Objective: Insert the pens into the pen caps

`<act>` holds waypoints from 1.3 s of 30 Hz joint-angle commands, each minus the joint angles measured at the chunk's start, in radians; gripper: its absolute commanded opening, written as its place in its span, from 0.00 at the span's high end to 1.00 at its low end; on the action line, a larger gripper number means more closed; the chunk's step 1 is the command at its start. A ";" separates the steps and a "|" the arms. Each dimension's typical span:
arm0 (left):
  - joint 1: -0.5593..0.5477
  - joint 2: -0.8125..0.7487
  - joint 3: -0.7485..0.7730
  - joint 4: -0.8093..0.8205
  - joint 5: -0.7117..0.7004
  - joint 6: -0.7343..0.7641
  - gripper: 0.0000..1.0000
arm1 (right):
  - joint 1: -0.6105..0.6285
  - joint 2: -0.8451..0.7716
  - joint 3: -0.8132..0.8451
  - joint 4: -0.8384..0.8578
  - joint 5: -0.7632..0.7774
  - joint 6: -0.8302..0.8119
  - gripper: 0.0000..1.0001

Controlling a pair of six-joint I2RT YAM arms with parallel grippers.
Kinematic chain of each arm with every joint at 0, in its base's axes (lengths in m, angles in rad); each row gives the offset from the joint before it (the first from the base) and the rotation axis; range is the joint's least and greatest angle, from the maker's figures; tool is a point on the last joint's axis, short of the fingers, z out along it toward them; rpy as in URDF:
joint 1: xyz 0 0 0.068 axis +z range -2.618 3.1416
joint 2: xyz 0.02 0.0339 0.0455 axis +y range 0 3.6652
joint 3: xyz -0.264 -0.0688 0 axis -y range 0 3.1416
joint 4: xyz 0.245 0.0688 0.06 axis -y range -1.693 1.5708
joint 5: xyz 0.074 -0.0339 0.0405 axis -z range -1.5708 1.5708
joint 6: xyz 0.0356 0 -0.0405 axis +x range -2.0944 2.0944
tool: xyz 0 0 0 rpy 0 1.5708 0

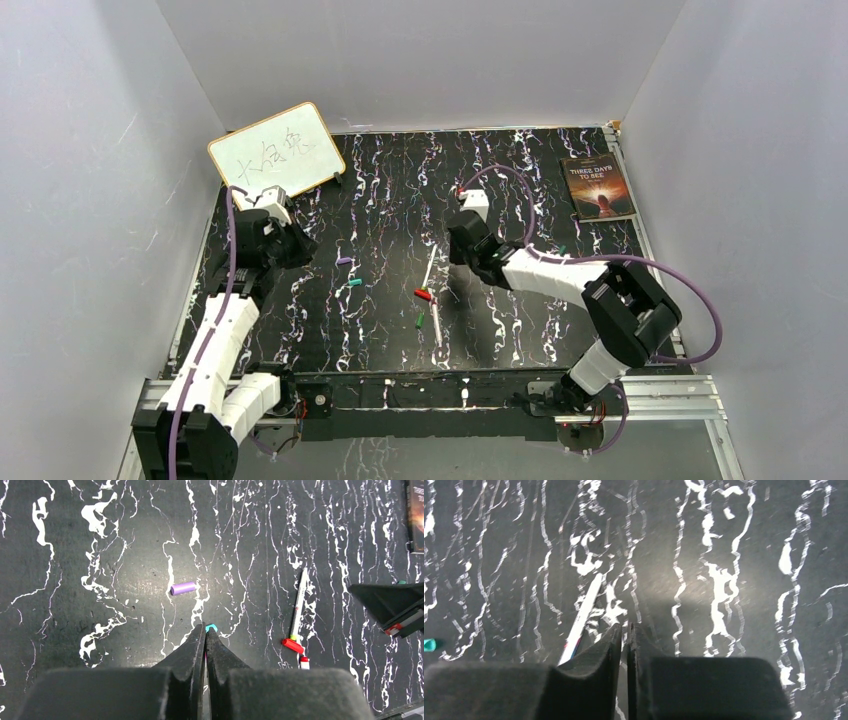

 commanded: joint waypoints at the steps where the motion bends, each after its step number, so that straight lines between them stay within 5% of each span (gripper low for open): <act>1: -0.007 0.045 0.018 0.000 0.005 0.010 1.00 | -0.097 -0.006 0.016 0.048 -0.072 -0.027 0.99; 5: -0.007 0.062 0.016 0.019 0.001 0.011 0.88 | -0.133 -0.030 0.006 0.045 -0.079 -0.055 1.00; 8: -0.007 0.071 0.012 0.025 0.001 0.012 0.65 | -0.153 -0.033 0.008 0.043 -0.085 -0.063 0.99; 11: -0.008 0.081 0.010 0.035 -0.013 0.019 0.43 | -0.159 -0.024 0.013 0.052 -0.106 -0.065 0.84; 14: -0.008 0.113 0.018 0.025 -0.047 0.026 0.33 | -0.164 -0.001 0.036 0.053 -0.110 -0.064 0.69; 30: -0.010 0.165 0.055 0.029 -0.076 0.066 0.27 | -0.156 0.101 0.116 0.021 -0.173 -0.044 0.55; 39: -0.011 0.171 0.059 0.030 -0.058 0.065 0.34 | -0.064 0.229 0.231 -0.043 -0.149 -0.015 0.60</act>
